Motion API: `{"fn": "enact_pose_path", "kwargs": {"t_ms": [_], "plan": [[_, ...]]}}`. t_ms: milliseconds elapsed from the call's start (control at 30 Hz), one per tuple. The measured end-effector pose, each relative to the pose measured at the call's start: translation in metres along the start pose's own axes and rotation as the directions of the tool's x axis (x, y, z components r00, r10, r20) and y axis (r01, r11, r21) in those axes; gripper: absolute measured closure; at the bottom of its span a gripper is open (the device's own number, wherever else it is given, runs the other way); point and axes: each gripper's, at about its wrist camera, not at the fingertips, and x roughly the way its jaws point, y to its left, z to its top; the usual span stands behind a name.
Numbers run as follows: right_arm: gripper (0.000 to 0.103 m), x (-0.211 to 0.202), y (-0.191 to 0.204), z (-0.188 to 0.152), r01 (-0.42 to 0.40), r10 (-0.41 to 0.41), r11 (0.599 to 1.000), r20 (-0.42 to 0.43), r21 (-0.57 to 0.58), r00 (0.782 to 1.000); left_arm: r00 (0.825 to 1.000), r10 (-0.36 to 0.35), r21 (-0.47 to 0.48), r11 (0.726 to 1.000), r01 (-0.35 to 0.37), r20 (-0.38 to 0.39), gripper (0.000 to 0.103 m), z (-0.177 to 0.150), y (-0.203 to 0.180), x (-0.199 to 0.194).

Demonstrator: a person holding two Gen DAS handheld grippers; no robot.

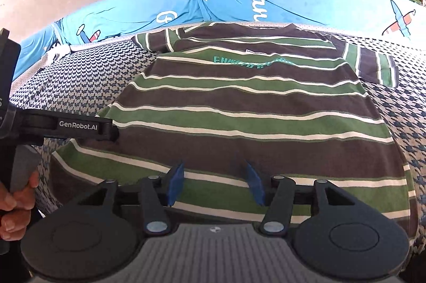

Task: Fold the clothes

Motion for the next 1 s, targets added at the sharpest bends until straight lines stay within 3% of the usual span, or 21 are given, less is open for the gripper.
{"fn": "enact_pose_path", "kwargs": {"t_ms": [367, 1000], "plan": [[0.043, -0.004, 0.004, -0.005, 0.008, -0.009, 1.0, -0.021, -0.027, 1.0, 1.0, 0.017, 0.016, 1.0, -0.017, 0.007, 0.0, -0.003, -0.003, 0.001], [0.043, -0.007, -0.016, -0.002, -0.059, 0.064, 0.995, -0.058, 0.076, 0.996, 1.0, 0.017, 0.022, 1.0, -0.018, 0.019, 0.0, -0.006, -0.003, 0.0]]}}
